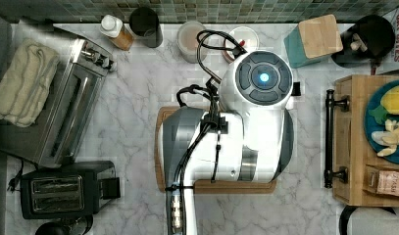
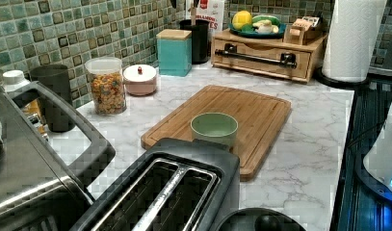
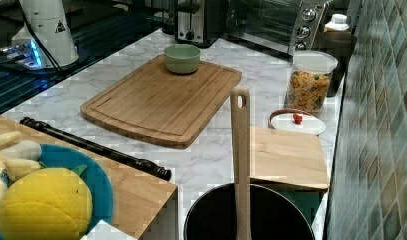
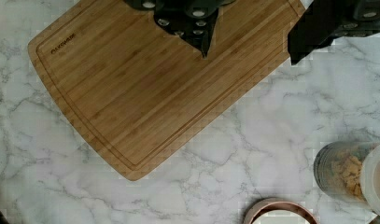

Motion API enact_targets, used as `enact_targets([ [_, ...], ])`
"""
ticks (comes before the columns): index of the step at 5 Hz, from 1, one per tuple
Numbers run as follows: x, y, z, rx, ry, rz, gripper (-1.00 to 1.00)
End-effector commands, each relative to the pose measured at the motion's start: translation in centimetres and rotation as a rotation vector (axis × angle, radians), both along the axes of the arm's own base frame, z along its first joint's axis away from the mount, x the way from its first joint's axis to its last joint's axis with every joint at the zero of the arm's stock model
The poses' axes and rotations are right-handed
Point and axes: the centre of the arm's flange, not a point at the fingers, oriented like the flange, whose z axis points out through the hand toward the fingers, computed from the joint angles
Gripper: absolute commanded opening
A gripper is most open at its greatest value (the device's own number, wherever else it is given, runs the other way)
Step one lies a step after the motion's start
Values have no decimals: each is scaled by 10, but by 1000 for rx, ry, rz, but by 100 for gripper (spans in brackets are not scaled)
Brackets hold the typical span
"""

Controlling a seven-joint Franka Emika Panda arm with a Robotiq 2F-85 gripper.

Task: Open the drawer.

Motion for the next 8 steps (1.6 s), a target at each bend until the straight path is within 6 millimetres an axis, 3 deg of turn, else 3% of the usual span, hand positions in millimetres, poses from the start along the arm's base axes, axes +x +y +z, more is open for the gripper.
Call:
enact_targets([
  [1, -1, -1, -2, 0, 5, -1, 100],
  [2, -1, -1, -2, 0, 4, -1, 100],
  [3, -11, -18, -7, -27, 12, 126, 100],
  [6, -31, -89, -41, -127, 7, 466, 100],
  [8, -45, -135, -62, -195, 68, 512, 100],
])
